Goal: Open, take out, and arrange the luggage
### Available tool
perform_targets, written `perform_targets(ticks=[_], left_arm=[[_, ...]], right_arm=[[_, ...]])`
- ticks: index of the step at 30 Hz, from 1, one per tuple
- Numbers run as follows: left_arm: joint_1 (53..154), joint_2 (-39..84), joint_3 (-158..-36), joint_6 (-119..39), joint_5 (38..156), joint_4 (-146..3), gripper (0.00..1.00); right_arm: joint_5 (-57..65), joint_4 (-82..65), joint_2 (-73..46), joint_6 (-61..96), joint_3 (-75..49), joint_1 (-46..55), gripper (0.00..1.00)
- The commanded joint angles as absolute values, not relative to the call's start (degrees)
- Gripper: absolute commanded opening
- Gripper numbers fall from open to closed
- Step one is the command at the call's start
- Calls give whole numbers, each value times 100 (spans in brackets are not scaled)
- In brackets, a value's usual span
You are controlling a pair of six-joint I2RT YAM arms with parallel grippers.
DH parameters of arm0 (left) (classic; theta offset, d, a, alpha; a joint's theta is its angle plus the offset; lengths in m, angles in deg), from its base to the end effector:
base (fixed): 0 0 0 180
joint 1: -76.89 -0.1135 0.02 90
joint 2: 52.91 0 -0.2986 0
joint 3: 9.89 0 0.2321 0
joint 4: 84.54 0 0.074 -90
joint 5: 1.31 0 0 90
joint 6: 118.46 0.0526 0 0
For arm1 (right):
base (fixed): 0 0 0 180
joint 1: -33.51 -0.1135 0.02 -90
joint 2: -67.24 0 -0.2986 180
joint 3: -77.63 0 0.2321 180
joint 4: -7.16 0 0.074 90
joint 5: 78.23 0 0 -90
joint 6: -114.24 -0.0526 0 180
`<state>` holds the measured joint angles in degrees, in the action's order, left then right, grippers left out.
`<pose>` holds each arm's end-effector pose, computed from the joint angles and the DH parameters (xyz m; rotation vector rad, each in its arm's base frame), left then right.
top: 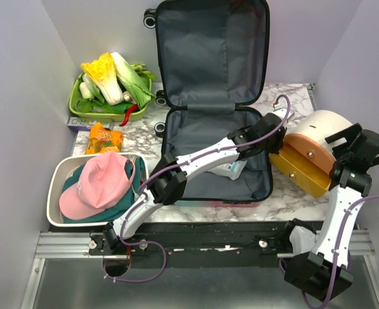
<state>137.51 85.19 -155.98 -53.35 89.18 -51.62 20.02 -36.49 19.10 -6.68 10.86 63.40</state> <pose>0.2875 -0.5116 0.2918 0.6621 2.0353 -0.9336 0.1305 -0.0837 0.3567 1.0931 1.6810 -0.1330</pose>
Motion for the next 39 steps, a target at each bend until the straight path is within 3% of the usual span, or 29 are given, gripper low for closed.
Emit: perform_targets(ticks=[1,7,14,17,22,26,33,39], left_arm=[[14017,8157,-15241,-5737,8931,-4705,0],[14324,7963,-15021,-6221,8535,-4916,0],[14483,8392,-15783,-6791,8149,-4618,0],[14456,8516,-16144,-6933,7631,-4302,0],[14333,8499,-16102,-7205,7234,-4362,0],[14272,8578,-16049,-7302,7278,-4441,0],[14272,8517,-15821,-7416,7357,-4591,0],[14377,8420,-15680,-7478,7384,-4688,0]], right_arm=[[1213,-3332,1539,-495,1079,6357,100],[694,-3006,889,-301,789,6357,100],[-61,-2233,151,234,422,6357,100],[-107,-2949,-18,507,-343,6357,100],[1018,-3813,711,360,-854,6357,100],[81,-4289,1536,-55,-303,6304,100],[-430,-4527,2487,-397,674,5944,100],[-27,-4422,2716,-424,1325,5944,100]])
